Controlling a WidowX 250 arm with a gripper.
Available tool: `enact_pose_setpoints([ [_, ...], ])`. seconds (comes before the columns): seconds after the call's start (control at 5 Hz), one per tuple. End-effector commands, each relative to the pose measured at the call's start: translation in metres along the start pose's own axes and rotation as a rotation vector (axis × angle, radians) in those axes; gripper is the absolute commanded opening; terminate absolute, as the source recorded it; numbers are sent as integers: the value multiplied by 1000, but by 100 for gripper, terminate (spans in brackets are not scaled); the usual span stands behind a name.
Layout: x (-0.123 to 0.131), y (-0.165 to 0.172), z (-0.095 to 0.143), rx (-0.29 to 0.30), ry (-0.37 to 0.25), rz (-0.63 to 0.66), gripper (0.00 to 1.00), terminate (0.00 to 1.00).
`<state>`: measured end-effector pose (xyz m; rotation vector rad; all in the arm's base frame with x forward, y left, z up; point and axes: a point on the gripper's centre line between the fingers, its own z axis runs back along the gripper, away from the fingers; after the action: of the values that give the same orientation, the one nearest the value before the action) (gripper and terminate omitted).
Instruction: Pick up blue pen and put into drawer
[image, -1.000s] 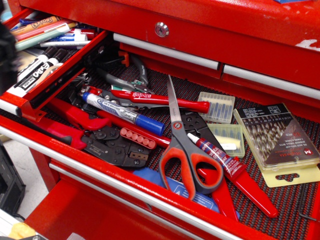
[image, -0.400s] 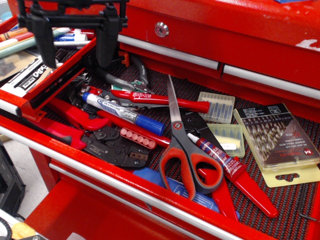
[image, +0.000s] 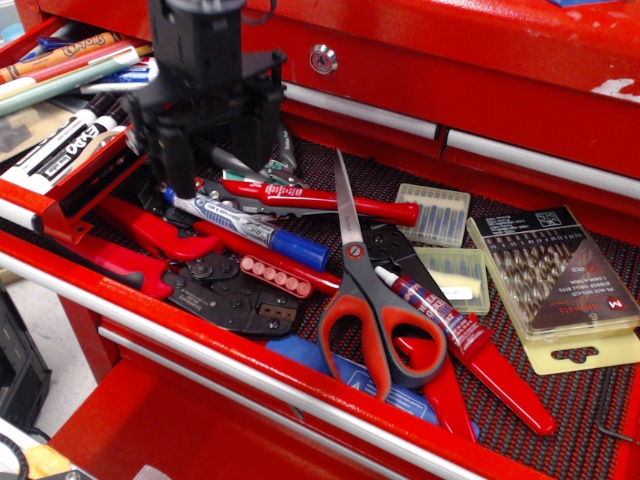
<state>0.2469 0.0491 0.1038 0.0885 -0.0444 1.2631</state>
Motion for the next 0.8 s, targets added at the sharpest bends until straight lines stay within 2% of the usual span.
enact_pose_setpoints([
  [0.0,21,-21,-35,-60,-102,-24,100,0],
  [0.4,22,-26,-48,-37,-70,-28,100,0],
  [0.6,21,-26,-55,-44,-66,-39,100,0],
])
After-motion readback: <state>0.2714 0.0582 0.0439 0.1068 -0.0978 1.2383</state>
